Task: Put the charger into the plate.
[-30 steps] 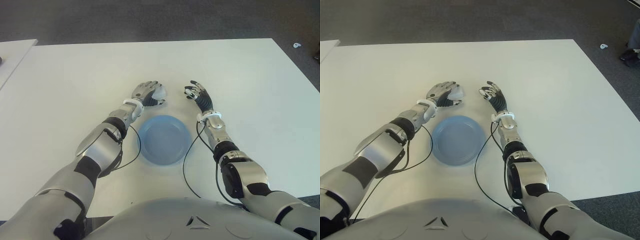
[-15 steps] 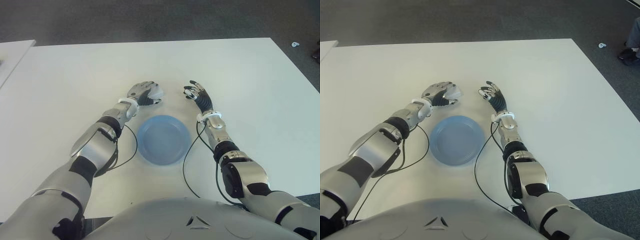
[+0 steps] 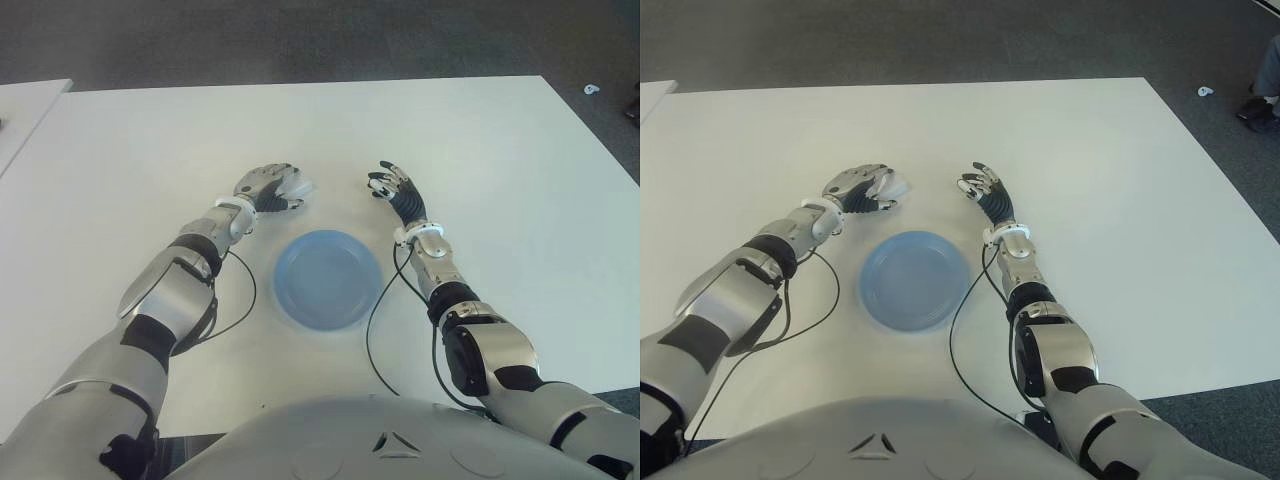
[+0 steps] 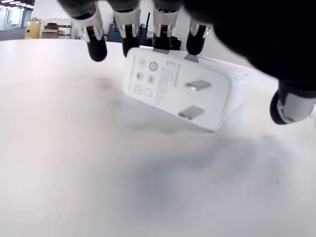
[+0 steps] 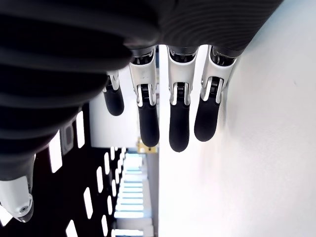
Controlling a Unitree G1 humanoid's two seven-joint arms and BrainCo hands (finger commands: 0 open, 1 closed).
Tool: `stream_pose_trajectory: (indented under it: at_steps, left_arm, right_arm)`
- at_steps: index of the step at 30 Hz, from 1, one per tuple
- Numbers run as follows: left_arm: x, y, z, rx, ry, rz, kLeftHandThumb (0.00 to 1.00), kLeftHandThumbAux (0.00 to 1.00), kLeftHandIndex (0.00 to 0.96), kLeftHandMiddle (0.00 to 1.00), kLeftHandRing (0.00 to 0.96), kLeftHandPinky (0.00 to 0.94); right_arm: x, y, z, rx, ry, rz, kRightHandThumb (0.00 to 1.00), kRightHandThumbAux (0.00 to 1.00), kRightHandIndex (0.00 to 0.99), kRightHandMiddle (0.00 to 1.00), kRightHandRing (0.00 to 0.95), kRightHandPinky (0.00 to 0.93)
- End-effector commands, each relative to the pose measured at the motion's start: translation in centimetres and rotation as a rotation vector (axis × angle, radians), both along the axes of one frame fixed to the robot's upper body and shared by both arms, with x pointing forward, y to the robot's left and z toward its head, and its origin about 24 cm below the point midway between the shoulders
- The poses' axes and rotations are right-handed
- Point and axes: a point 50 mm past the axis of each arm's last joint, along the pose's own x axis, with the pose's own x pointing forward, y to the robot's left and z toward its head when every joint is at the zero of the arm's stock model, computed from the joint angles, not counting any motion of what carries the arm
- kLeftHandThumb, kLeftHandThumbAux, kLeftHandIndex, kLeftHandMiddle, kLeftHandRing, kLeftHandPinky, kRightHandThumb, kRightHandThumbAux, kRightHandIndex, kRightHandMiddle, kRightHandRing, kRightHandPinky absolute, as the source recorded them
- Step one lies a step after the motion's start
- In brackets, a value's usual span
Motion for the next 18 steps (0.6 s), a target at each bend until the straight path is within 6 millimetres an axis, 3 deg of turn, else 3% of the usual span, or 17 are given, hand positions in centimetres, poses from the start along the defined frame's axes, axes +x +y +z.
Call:
stream_pose_trajectory:
  at_steps: [1,18]
  left_arm:
    - [-1.4,1.3,-1.7,0.036,0.069,0.014,0.123,0.401,0.000,0.000,0.000,0.000]
    - [-1.9,2.4,-1.3,0.045,0.022,-0.059,0.109,0.457,0.000,0.001,0.000,0.000]
  right_arm:
    - [-2.8,-0.5,-4.1,-0.003,0.217,-0.022,0.000,0.560,0.141,0.295,0.300,0.288]
    - [-2.8,-0.6,-4.1,-0.005,0.218,-0.021,0.000,0.566,0.154,0.296,0.297,0.283]
